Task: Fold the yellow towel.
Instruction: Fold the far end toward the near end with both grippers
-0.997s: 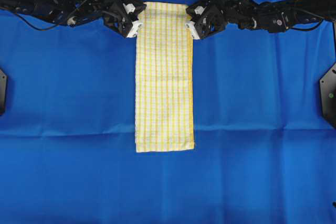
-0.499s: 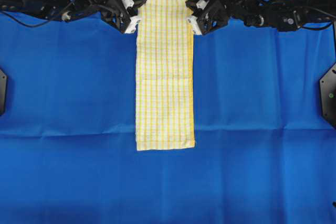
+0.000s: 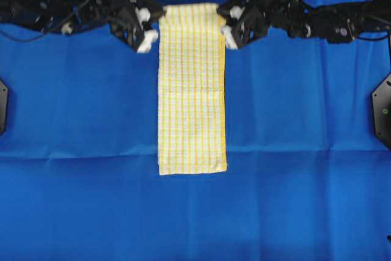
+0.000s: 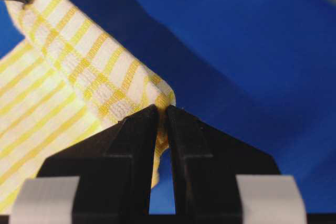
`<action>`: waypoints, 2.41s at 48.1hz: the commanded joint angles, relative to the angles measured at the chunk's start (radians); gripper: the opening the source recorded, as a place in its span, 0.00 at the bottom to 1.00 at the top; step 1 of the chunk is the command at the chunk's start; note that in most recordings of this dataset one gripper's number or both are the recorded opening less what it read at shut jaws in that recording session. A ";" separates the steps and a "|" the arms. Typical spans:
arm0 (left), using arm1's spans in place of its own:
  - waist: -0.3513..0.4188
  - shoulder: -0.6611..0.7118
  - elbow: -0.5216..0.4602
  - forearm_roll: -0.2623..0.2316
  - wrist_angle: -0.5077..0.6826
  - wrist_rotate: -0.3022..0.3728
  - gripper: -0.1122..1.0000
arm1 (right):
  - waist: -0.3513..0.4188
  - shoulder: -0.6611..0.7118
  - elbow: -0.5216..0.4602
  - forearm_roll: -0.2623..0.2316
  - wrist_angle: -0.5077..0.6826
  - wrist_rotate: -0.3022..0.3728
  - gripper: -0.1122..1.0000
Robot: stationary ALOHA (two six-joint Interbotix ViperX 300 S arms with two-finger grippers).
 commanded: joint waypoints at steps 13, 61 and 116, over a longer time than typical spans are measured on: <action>-0.233 -0.101 0.087 -0.002 -0.015 -0.061 0.14 | 0.172 -0.138 0.104 0.028 -0.009 0.014 0.16; -0.681 -0.117 0.078 -0.012 0.011 -0.262 0.14 | 0.600 -0.143 0.130 0.190 -0.043 0.015 0.16; -0.653 -0.133 0.063 -0.002 0.129 -0.241 0.66 | 0.647 -0.149 0.123 0.169 -0.032 -0.008 0.78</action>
